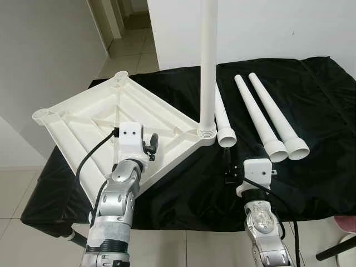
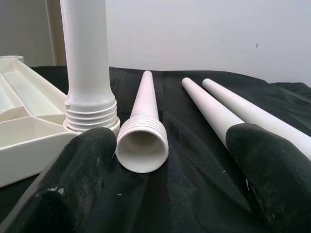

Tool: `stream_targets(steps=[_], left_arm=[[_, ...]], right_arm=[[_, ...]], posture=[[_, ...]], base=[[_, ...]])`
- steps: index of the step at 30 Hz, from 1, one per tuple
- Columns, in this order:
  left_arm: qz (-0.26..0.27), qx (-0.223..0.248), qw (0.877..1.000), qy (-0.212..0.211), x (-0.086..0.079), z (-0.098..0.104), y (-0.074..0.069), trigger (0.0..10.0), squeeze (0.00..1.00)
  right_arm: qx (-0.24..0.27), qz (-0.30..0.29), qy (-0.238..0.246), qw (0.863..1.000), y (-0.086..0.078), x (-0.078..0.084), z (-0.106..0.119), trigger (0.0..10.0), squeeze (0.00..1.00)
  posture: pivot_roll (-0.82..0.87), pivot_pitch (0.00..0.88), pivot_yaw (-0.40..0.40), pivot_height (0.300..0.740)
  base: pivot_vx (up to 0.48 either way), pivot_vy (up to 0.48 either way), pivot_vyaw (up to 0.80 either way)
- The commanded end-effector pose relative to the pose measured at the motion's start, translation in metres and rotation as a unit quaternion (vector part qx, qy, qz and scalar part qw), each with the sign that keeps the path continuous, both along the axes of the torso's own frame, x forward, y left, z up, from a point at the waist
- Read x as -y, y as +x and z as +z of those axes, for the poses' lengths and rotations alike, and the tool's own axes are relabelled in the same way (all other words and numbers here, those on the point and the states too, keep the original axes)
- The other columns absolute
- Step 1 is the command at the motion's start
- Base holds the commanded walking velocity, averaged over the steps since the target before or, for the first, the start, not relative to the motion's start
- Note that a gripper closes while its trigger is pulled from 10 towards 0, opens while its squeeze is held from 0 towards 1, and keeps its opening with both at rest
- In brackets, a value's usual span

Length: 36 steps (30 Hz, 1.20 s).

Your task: Building children table

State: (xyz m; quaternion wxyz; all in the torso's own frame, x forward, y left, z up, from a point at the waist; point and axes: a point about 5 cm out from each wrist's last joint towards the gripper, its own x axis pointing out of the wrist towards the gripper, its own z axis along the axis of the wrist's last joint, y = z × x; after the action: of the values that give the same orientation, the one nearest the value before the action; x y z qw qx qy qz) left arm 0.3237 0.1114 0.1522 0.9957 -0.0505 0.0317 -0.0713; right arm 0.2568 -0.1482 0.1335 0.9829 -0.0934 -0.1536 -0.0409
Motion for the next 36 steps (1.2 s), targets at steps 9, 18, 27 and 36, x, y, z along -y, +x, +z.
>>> stream_targets(steps=[9, 18, 27, 36], left_arm=[[0.1, -0.017, 0.995, 0.015, -0.015, -0.005, 0.0008, 10.0, 0.0], [0.126, -0.03, 0.991, 0.028, -0.0192, -0.0084, 0.0011, 10.0, 0.0], [0.131, -0.039, 0.99, 0.023, -0.0187, -0.0108, -0.0003, 10.0, 0.0], [0.138, -0.048, 0.989, 0.02, -0.0183, -0.0125, 0.0, 10.0, 0.0]], right_arm=[[-0.006, 0.002, 0.008, 1.0, 0.0003, -0.0039, -0.0011, 10.0, 0.0], [-0.008, 0.001, 0.008, 1.0, -0.0012, -0.0037, -0.0016, 10.0, 0.0], [-0.009, 0.0, 0.009, 1.0, -0.0029, -0.0042, -0.002, 10.0, 0.0], [-0.009, -0.003, 0.01, 1.0, -0.003, -0.0038, -0.0018, 10.0, 0.0]], posture=[[-0.12, 0.026, 0.12, 0.74], [-0.13, 0.034, 0.12, 0.74], [-0.13, 0.038, 0.12, 0.74], [-0.13, 0.037, 0.123, 0.74]], base=[[0.0, 0.0, 0.0], [0.0, 0.0, 0.0], [0.0, 0.0, 0.0], [0.0, 0.0, 0.0]])
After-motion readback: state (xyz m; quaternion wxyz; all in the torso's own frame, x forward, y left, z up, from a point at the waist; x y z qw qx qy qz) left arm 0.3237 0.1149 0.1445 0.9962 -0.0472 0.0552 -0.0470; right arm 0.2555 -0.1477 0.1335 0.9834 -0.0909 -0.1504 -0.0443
